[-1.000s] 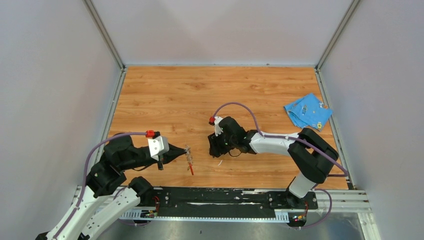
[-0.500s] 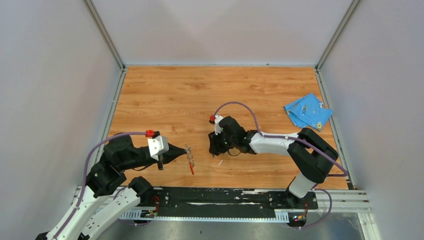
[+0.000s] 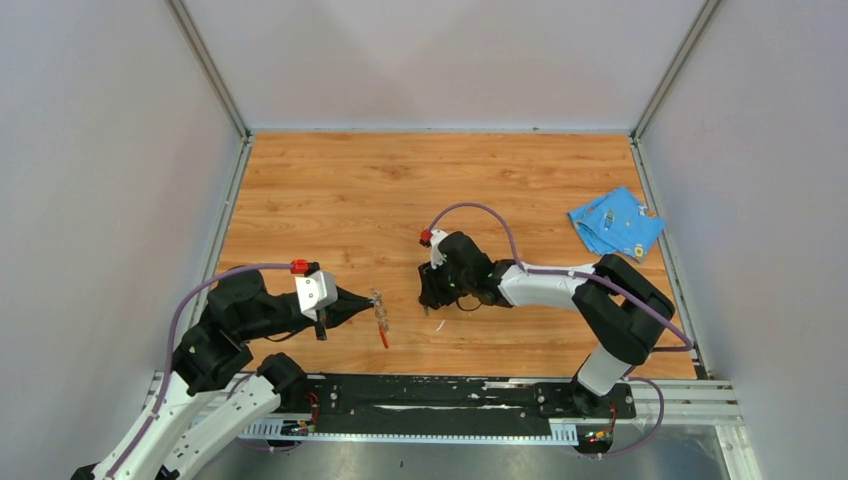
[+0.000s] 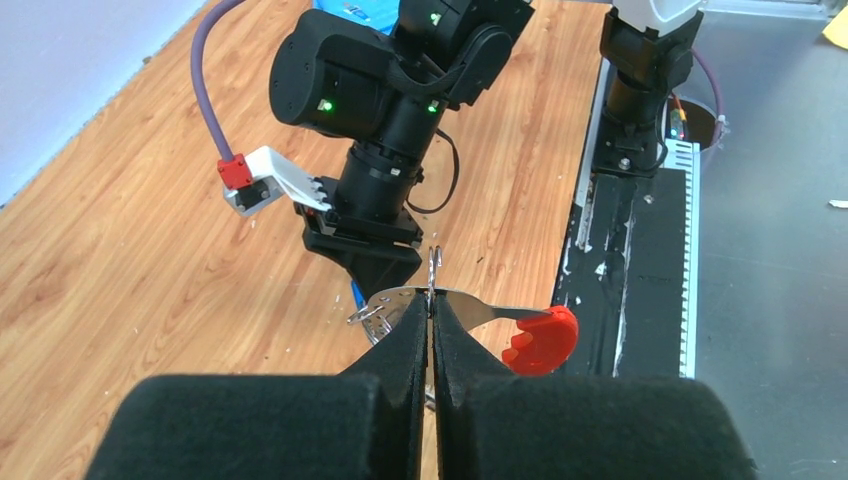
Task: Put the keys on the keyring
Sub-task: Pick up the key from the center of the board.
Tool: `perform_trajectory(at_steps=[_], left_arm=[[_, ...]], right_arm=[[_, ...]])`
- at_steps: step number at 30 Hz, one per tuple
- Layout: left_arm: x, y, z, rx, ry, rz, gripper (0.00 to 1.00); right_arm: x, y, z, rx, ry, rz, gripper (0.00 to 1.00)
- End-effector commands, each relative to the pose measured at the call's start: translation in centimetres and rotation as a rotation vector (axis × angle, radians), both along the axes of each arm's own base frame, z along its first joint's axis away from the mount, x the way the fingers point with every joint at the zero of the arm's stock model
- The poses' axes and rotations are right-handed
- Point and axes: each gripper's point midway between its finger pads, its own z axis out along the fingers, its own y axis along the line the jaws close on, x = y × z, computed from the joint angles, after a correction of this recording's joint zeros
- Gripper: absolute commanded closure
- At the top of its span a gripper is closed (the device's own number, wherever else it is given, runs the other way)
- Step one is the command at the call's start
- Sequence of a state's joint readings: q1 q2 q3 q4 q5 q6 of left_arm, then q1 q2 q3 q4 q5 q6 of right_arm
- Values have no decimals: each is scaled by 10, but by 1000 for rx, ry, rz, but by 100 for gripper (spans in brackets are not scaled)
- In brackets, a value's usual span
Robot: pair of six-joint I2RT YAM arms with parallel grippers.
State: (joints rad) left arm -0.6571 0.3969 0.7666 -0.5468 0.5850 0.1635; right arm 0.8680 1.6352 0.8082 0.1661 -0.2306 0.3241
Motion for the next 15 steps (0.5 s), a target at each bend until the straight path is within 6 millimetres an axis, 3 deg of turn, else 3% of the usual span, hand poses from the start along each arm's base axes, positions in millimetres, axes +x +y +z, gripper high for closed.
perform_trajectory(at_steps=[1, 15], left_arm=[[-4, -2, 18, -44, -31, -23, 100], [-6, -3, 20, -52, -24, -31, 100]], right_arm=[[4, -8, -15, -28, 16, -35, 60], [9, -9, -20, -36, 18, -49, 70]])
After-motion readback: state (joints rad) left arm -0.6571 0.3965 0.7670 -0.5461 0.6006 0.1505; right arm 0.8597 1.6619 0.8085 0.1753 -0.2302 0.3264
